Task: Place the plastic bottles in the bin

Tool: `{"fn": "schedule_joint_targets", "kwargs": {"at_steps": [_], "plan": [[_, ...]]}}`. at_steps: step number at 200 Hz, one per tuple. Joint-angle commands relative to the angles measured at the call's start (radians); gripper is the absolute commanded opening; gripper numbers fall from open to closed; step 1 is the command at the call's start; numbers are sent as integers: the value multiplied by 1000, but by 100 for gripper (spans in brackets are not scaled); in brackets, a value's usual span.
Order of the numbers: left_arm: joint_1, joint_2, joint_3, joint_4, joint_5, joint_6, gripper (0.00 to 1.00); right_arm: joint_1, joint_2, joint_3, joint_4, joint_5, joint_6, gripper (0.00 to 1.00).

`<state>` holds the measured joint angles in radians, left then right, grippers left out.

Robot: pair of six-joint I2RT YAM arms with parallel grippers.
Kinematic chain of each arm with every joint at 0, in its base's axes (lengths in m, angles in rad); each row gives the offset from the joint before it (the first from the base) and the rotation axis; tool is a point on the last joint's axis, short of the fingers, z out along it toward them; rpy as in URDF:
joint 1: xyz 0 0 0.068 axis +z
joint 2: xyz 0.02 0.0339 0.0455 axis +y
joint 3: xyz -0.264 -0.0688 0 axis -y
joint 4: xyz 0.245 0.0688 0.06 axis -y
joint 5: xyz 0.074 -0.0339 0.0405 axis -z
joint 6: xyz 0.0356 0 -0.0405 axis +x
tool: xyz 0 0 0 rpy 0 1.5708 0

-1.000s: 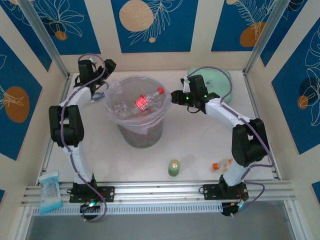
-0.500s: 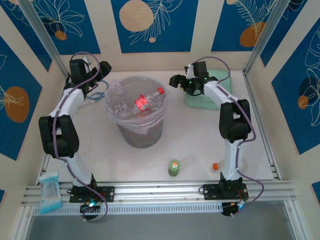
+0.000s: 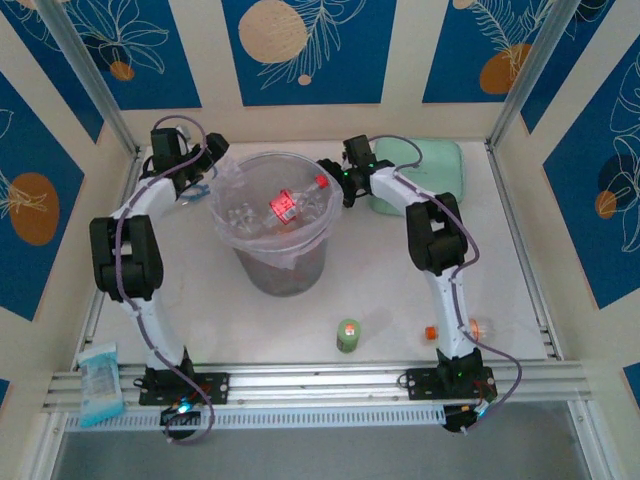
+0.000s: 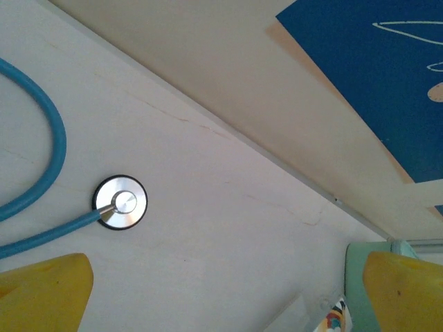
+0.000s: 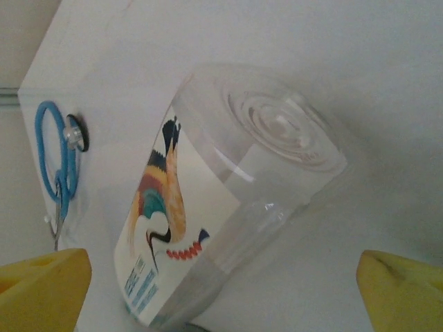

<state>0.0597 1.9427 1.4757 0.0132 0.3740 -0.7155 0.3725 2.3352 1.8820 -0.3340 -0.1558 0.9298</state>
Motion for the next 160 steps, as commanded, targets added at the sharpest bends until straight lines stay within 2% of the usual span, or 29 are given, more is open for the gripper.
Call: {"fn": "schedule_joint_targets", "kwargs": {"at_steps": [1,28,69,101,134,160], "plan": [[7,-86,-41,-30,-12,57,100,13,58,73,-33,32,62,99],[14,-171,-88,-59,-52,82,100,30,112,129,-34,54,86,95],[39,-317,-124,-101,-66,87,100,28,96,105,-23,101,73,72],[47,-468,-167,-174,-106,131,100,6,13,47,10,129,46,58],[49,-619,-191,-277,-145,184,100,-26,-106,0,31,146,-11,53],[49,-710,-201,-333,-123,182,100,-59,-236,-46,55,153,-69,49]]}}
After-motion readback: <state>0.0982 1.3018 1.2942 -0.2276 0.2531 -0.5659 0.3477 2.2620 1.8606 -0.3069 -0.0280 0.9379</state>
